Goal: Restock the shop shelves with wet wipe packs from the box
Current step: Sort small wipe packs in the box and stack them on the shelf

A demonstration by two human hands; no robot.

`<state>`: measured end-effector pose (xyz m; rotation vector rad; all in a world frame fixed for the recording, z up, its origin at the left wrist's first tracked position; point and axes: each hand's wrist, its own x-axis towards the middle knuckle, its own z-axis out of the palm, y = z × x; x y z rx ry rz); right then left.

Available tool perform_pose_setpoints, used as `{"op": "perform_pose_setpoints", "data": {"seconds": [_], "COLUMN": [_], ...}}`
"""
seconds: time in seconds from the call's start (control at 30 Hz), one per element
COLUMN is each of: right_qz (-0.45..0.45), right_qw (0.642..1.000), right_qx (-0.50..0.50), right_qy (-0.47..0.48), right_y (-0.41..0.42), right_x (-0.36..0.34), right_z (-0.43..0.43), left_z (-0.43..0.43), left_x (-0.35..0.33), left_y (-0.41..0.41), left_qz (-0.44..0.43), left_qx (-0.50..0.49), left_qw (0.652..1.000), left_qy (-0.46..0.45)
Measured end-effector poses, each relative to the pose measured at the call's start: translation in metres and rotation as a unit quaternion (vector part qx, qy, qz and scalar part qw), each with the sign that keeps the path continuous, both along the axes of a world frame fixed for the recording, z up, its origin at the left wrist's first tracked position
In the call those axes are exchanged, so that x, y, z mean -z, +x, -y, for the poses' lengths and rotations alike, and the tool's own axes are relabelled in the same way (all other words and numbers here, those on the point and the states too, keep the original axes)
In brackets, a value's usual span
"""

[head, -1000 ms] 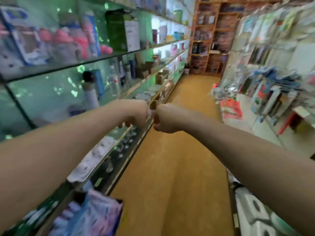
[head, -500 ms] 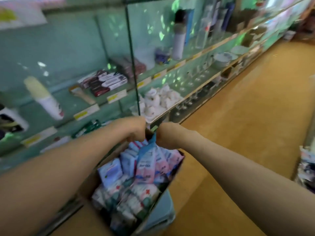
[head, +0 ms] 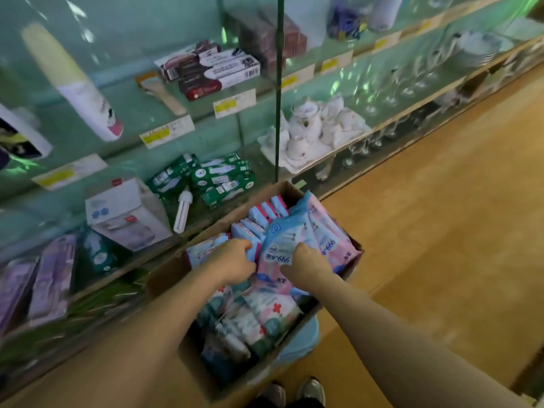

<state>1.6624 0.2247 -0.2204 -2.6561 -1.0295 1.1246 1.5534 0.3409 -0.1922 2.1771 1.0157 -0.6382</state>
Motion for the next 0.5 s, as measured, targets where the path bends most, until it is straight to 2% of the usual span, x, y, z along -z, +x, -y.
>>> {"op": "perform_pose_setpoints", "data": {"seconds": [0.23,0.4,0.5], "right_qz": [-0.018,-0.09,-0.138], "right_qw": [0.982,0.932,0.916], "right_qx": [0.182,0.332,0.358], "right_qy": [0.035,0.111,0.121], "right_y": [-0.009,-0.012,-0.016], "right_x": [0.039,0.053,0.051], "right_z": [-0.016,-0.018,-0.025], "left_z": [0.004,0.006,0.009], "left_x": [0.032,0.039,0.041], "left_y": [0.003,0.005,0.008], "left_qz": [0.023,0.017,0.02], "left_qx": [-0.077,-0.09,-0.09], "left_qw": [0.995,0.992,0.988], "left_qy": [-0.063,-0.092,-0.12]}}
